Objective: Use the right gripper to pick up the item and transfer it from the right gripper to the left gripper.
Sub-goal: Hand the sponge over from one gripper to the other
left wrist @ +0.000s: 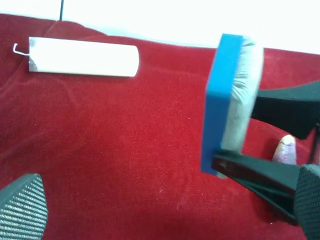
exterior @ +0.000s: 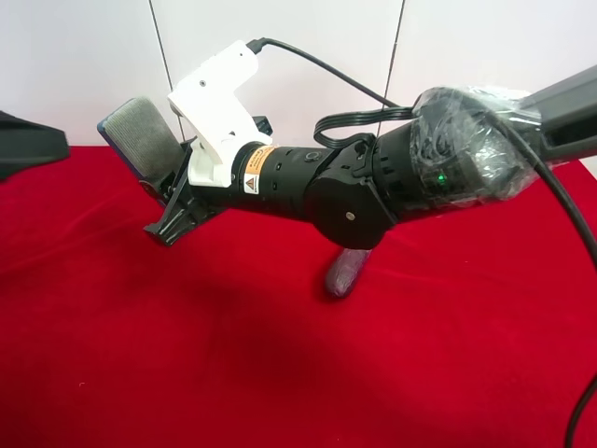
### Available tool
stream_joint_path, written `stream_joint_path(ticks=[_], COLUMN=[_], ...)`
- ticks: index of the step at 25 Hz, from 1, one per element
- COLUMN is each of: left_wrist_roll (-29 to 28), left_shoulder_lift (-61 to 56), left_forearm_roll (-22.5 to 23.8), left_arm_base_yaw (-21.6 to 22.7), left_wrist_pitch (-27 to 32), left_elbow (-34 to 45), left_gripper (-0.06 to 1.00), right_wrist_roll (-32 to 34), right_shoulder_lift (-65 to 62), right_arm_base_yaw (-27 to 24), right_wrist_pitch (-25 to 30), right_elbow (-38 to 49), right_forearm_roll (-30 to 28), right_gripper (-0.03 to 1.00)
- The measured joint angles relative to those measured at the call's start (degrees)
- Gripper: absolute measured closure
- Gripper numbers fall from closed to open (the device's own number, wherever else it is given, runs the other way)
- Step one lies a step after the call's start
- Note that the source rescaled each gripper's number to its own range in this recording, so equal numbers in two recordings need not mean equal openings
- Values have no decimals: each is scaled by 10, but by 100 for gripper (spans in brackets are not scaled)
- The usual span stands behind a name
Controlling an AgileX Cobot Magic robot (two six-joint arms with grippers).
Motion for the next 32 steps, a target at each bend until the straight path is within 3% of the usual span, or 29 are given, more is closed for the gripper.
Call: stream_joint_path(ticks=[4, 8, 19, 32], left_wrist_roll=[92, 145, 152, 162], left_shoulder_lift=[54, 88, 107, 174], left_forearm_roll=[-76, -105, -121, -123], left_arm_base_yaw=[-1, -42, -125, -130], left_wrist_pitch=[-9, -29, -127, -197], left_elbow=[-1, -10, -28, -29], left_gripper=[-5, -6, -6, -6], right_wrist_roll=[0, 0, 0, 0], right_shoulder_lift=[0, 0, 0, 0], right_arm_base_yaw=[0, 0, 0, 0], right_wrist_pitch=[0, 0, 0, 0], right_elbow=[0, 0, 0, 0], right_forearm_roll=[0, 0, 0, 0], right_gripper=[90, 90, 90, 90])
